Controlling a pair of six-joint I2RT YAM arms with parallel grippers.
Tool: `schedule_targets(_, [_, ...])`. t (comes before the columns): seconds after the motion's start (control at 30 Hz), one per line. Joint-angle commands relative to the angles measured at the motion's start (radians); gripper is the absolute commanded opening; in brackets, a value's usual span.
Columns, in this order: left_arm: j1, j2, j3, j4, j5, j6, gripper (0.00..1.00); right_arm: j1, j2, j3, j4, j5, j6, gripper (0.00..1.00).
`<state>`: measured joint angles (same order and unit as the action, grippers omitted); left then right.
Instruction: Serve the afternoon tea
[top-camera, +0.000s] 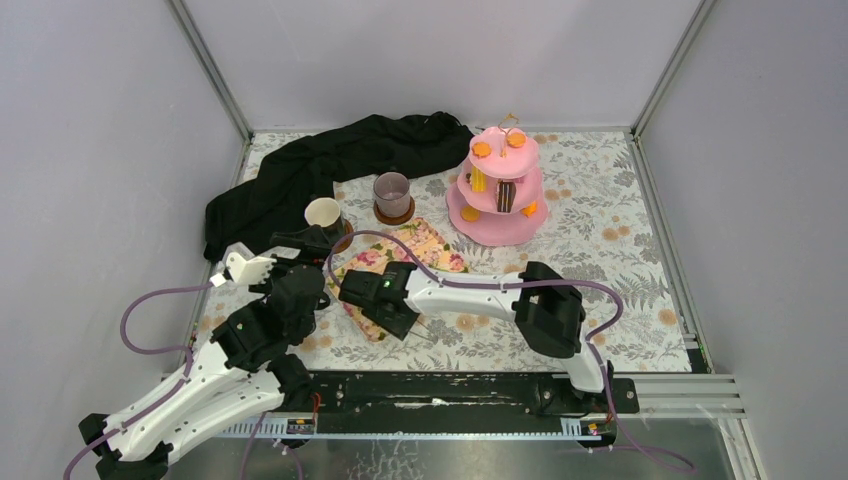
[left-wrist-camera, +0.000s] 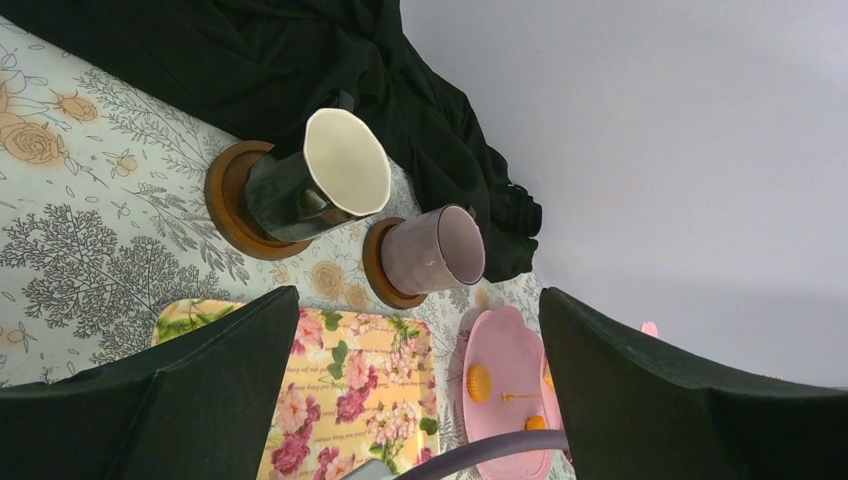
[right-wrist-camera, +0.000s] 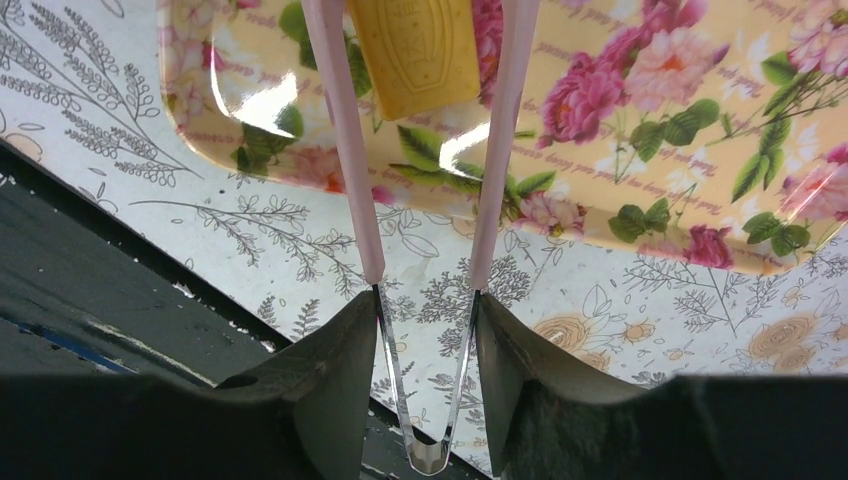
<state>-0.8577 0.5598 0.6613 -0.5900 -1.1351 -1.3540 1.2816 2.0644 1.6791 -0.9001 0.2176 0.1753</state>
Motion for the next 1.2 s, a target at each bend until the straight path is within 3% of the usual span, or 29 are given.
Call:
schedule_targets(0.0, [-0.006,-0.010,-0.003,0.053,-0.070,0.015,0.98,-0.033,0.003,0.051,-0.010,-0.029,-0.012,0.46])
schedule_targets(0.5, [-0.003,-0.002,-0.009,0.084,-0.076,0.042,0.99,-0.141,-0.006,0.032,0.008,-0.111,0.021,0.45])
schedule_targets(1.17, [0.008,0.019,0.030,0.188,0.042,0.278,1.00,-0.146,-0.062,-0.022,-0.009,-0.159,0.202,0.46])
